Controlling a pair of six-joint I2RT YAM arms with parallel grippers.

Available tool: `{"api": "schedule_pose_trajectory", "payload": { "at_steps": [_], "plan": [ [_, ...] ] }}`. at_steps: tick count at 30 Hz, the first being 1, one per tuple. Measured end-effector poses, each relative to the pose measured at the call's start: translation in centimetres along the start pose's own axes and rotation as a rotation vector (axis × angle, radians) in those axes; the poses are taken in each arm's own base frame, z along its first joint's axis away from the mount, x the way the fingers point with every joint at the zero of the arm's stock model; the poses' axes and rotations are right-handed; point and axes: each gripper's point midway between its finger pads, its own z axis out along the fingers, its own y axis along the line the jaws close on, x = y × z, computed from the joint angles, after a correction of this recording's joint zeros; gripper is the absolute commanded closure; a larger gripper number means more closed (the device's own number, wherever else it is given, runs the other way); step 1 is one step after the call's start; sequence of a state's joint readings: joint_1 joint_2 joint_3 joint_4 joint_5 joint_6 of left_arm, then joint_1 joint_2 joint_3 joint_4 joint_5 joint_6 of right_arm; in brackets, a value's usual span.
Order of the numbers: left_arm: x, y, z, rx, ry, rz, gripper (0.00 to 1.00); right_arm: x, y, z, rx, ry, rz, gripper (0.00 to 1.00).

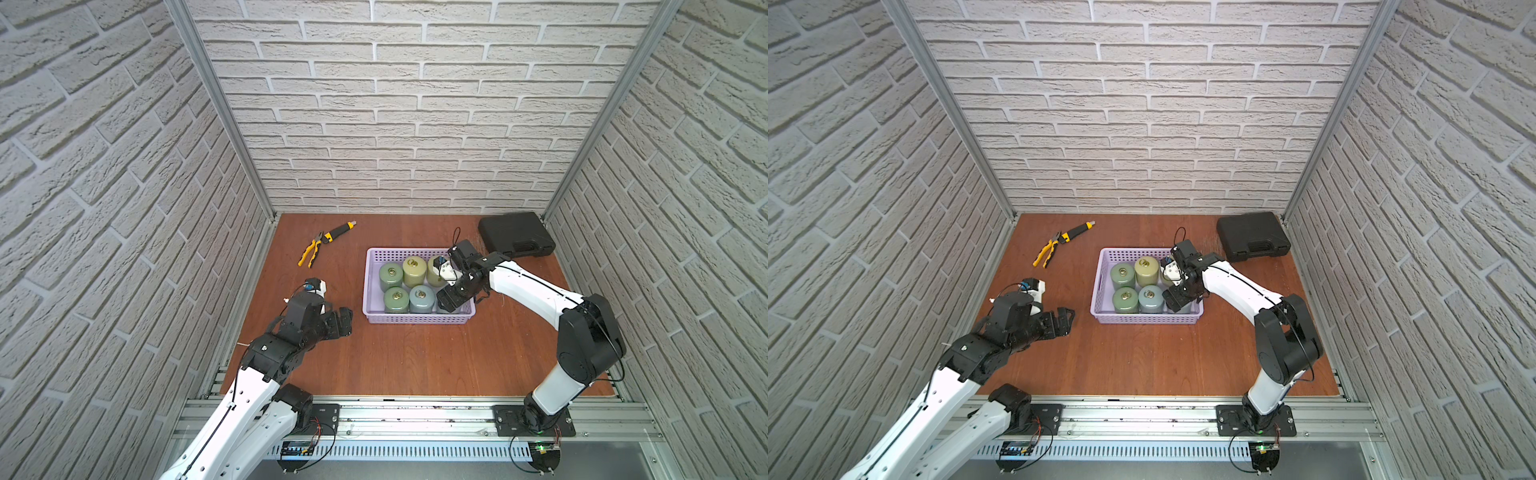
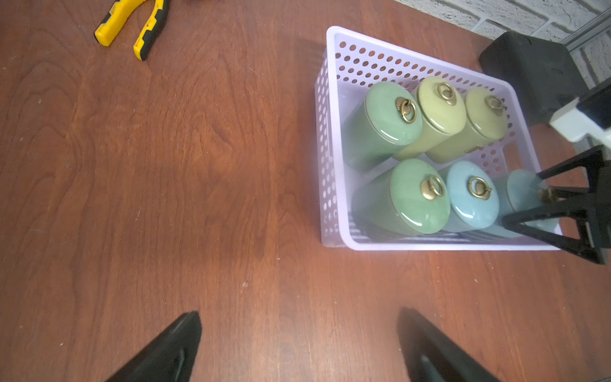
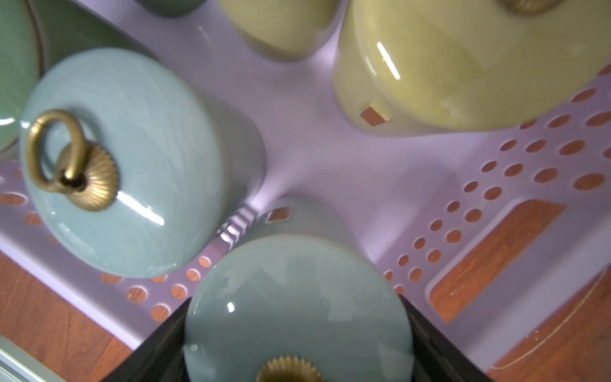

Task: Take the tea canister out of the basket
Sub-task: Pick up the tea canister from the basket.

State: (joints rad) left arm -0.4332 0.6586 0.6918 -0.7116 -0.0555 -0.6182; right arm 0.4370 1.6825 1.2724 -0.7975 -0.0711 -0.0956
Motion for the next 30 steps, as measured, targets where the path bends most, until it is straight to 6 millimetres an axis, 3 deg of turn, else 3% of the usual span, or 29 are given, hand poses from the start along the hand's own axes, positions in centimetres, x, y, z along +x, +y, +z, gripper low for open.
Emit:
{"api": "schedule_pose_trajectory", "payload": {
  "at_steps": [10,30],
  "plan": [
    [0.0,0.3,-0.7,-0.004,-0.019,-0.011,0.02,-1.8,-0.6,-2.2,0.033,-0.039,0.035,0.61],
    [-0.1,0.5,-1.1,-0.009,-0.039,-0.015,0.02,-1.0,-0.2,-6.0,0.052,-0.073,0.075,0.63]
  ]
}}
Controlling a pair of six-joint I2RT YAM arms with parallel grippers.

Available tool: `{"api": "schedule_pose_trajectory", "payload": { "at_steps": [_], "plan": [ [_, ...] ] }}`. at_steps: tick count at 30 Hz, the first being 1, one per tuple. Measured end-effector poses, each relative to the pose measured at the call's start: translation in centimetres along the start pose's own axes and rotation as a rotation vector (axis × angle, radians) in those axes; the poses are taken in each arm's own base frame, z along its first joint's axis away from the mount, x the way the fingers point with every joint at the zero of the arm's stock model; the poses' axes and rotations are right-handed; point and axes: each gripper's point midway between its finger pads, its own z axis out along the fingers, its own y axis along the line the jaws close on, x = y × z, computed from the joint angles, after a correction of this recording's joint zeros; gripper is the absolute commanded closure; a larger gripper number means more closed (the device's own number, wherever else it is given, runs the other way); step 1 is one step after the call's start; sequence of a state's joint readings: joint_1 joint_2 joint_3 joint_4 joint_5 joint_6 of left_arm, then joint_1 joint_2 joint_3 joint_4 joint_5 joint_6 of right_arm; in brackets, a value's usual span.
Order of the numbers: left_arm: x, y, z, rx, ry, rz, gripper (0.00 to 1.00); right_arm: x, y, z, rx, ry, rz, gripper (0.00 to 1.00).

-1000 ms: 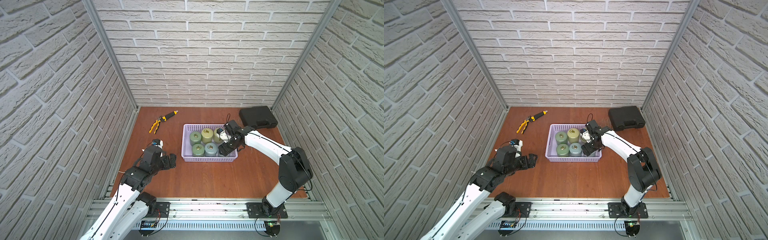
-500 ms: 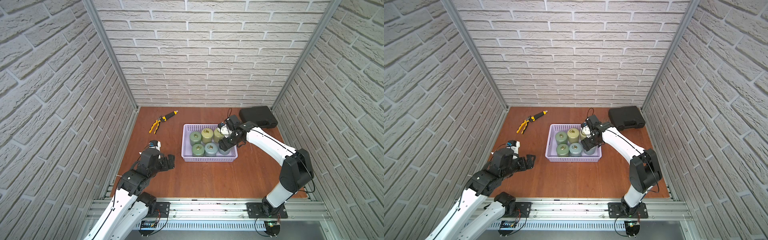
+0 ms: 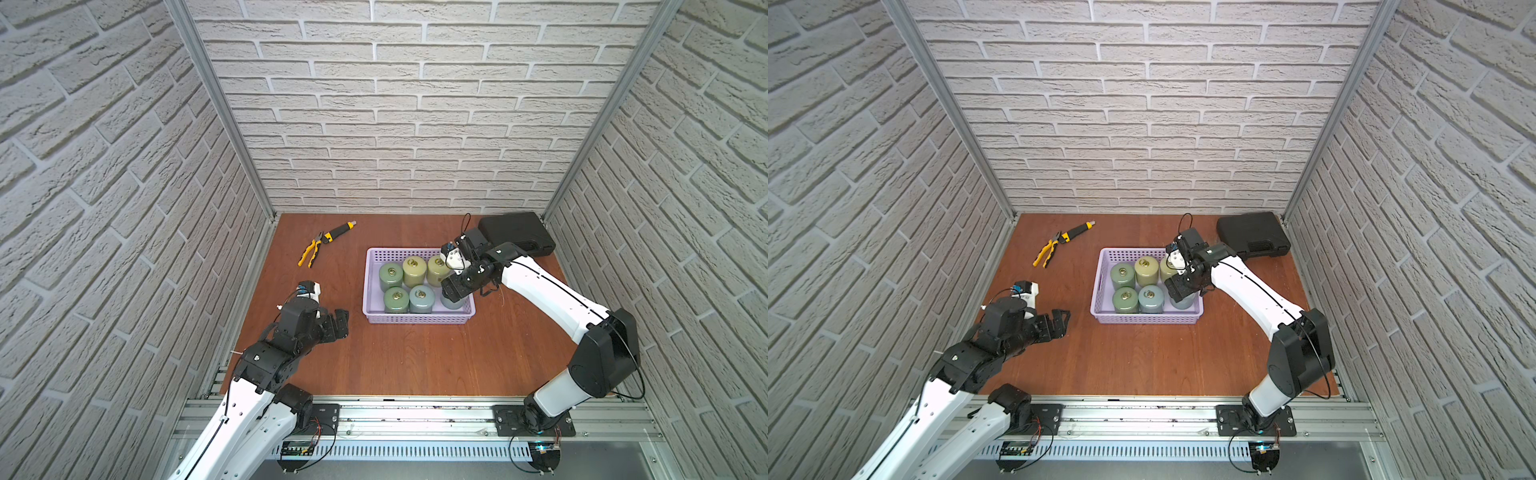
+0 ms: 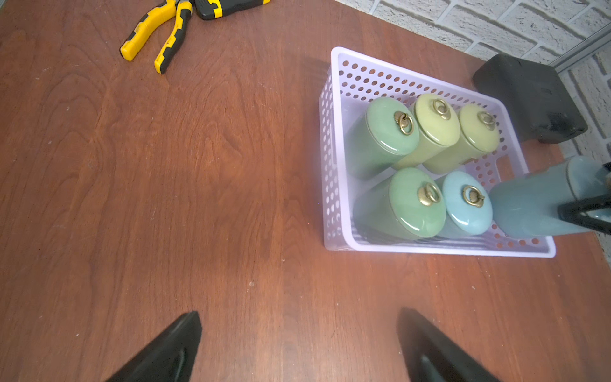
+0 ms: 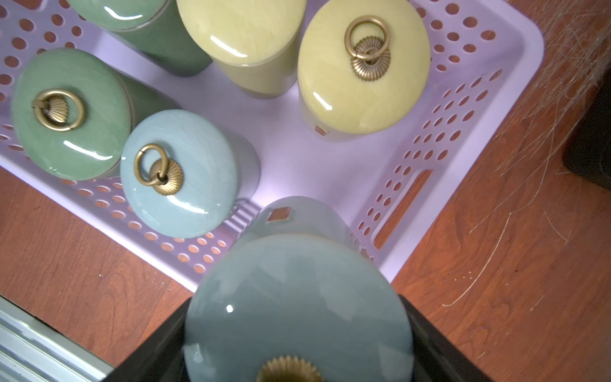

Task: Take the tea canister out of the basket
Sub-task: Pick up the tea canister from the basket, then place the tea canister at the center of the board.

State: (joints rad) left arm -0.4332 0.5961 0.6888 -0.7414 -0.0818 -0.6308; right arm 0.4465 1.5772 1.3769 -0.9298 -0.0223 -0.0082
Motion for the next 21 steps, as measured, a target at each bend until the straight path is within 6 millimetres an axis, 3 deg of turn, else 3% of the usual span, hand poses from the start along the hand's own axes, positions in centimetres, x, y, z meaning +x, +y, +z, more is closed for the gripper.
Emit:
{"api": "schedule_pose_trajectory", "payload": {
  "at_steps": [10,21],
  "plan": [
    [0.0,0.0,-0.1,0.001,-0.004,0.000,0.02,0.0,2.7,-3.1,-0.020,-0.077,-0.016,0.64],
    [0.7,0.6,-0.2,-0.027,0.025,0.000,0.02,3.4,6.8,-3.4,-0.032,-0.054,-0.047,0.64]
  ]
}}
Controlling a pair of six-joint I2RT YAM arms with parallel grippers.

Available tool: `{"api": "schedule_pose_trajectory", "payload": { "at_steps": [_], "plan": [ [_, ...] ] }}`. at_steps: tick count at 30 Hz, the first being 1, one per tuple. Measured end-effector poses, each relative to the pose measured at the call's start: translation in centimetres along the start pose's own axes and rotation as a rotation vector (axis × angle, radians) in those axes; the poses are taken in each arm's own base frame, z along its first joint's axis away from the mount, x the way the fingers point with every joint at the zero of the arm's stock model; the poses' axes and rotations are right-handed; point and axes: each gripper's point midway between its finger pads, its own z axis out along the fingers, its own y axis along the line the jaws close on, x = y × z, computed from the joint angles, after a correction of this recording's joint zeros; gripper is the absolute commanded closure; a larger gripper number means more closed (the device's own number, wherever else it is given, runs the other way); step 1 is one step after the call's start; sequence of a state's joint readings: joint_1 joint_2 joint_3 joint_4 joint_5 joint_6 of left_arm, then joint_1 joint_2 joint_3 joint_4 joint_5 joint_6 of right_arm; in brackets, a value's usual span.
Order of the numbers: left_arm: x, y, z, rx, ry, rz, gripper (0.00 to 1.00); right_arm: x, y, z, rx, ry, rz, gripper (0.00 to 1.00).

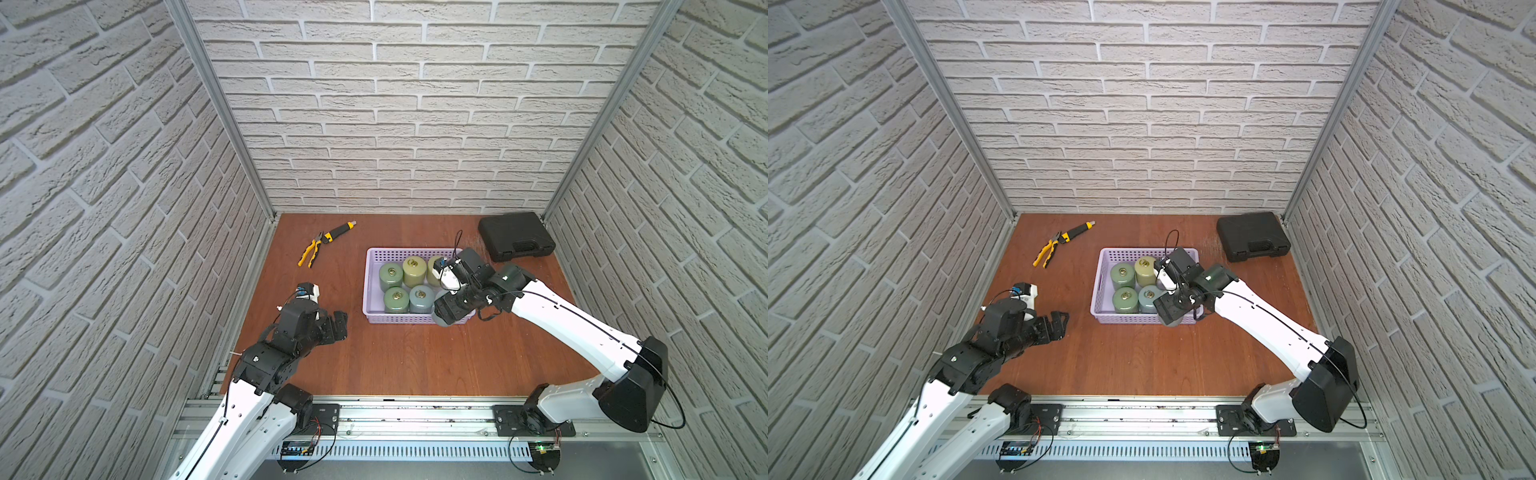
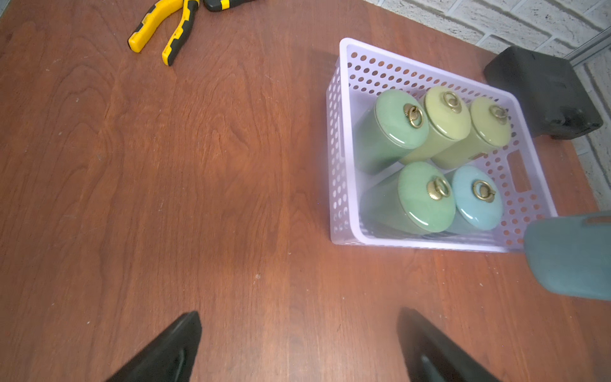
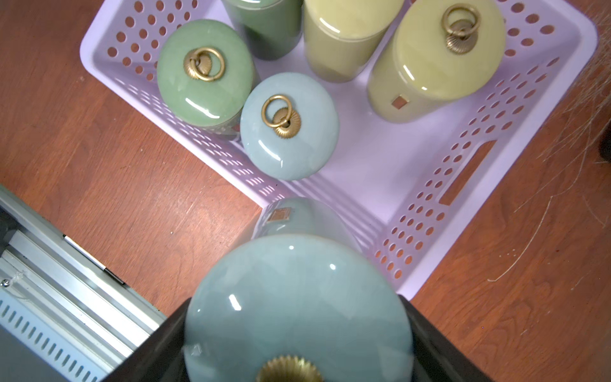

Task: Take the tea canister out of the basket
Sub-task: Place the tea canister at the center of the board.

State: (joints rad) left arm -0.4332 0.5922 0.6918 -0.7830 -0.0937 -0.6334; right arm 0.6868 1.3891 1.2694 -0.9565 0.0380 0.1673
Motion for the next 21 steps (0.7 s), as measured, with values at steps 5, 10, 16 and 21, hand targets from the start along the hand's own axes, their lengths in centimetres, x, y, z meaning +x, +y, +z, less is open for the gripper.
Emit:
{"api": "schedule_pose_trajectory", "payload": {
  "at_steps": [5,10,16,21],
  "plan": [
    [0.3,0.2,0.0,-0.009,0.015,0.002,0.02,1.2,1.9,0.0,0.002,0.007,-0.016,0.64],
    [0.6,0.4,0.0,-0.018,0.032,0.004,0.02,2.2,3.6,0.2,0.009,0.012,-0.031,0.64],
    [0.6,0.5,-0.2,-0.027,0.037,0.007,0.02,3.4,5.3,0.7,0.021,0.018,-0.044,0.65],
    [0.2,0.3,-0.3,-0.032,0.043,0.014,0.02,4.0,6.7,0.9,0.029,0.006,-0.053,0.65]
  ]
}}
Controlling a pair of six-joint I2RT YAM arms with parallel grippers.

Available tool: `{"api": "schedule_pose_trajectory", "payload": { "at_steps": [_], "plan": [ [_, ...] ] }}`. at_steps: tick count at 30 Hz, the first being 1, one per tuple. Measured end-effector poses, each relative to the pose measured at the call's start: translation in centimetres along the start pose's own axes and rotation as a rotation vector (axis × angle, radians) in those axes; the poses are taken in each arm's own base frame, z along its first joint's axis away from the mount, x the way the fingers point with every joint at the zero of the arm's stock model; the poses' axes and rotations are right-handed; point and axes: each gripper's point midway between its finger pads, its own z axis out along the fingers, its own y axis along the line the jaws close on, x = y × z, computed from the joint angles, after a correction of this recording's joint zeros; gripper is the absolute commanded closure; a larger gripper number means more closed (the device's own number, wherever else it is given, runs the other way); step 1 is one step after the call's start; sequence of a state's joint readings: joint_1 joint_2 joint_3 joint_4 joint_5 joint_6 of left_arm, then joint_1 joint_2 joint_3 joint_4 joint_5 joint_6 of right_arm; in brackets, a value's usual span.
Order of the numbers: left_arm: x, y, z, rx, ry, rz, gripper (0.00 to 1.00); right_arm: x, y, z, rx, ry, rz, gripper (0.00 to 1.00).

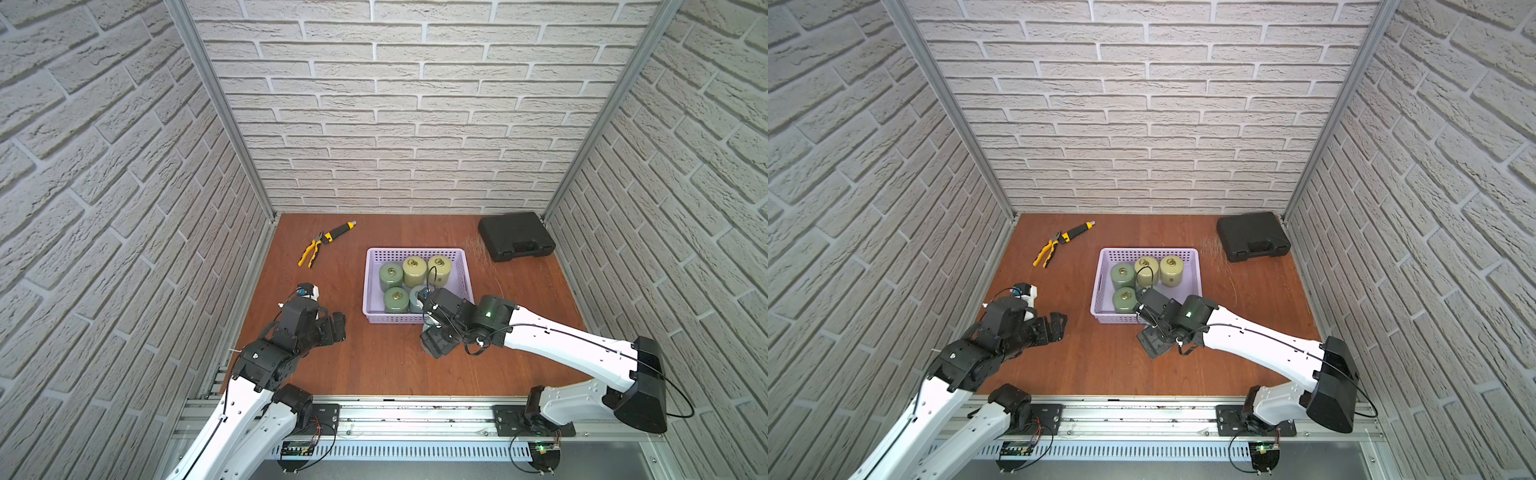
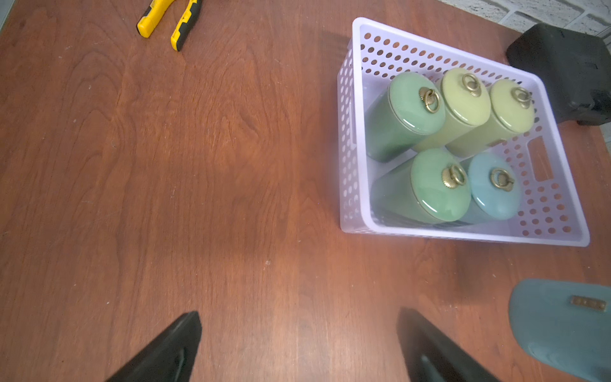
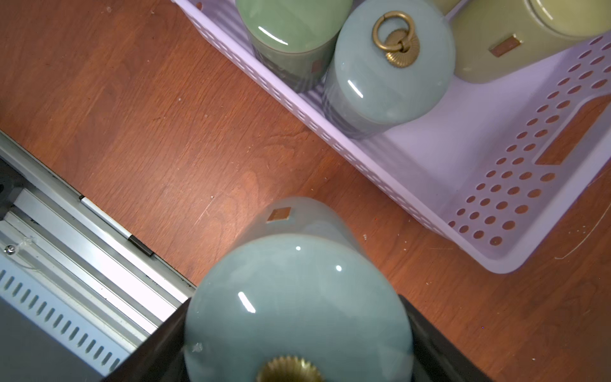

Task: Take the tea canister out of the basket
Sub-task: Place the tea canister at the center of the board.

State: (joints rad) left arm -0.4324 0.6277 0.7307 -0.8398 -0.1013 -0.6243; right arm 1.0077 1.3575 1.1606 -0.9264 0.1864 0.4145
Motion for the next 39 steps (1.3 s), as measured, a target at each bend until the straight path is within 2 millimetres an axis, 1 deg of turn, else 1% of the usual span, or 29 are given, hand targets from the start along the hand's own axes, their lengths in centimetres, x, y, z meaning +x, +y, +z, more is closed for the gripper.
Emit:
{"api": "schedule_pose_trajectory", "payload": {
  "at_steps": [8,13,18,30,39],
  "plan": [
    [0.0,-0.1,0.4,-0.010,0.019,0.009,0.02,0.7,2.7,0.0,-0.004,-0.033,-0.011,0.65],
    [-0.1,-0.1,0.3,-0.006,0.014,0.031,0.02,1.6,4.3,0.6,0.002,-0.035,-0.016,0.65],
    [-0.3,-0.2,0.3,-0.002,0.006,0.047,0.02,2.6,5.3,1.3,0.008,-0.026,-0.018,0.65],
    [-0.6,-0.4,0.4,0.006,-0.001,0.048,0.02,4.0,6.7,2.3,0.007,-0.023,0.009,0.65],
    [-0.6,-0.6,0.4,0.014,-0.004,0.047,0.02,5.6,7.0,3.3,0.016,0.002,0.021,0.66]
  ]
}}
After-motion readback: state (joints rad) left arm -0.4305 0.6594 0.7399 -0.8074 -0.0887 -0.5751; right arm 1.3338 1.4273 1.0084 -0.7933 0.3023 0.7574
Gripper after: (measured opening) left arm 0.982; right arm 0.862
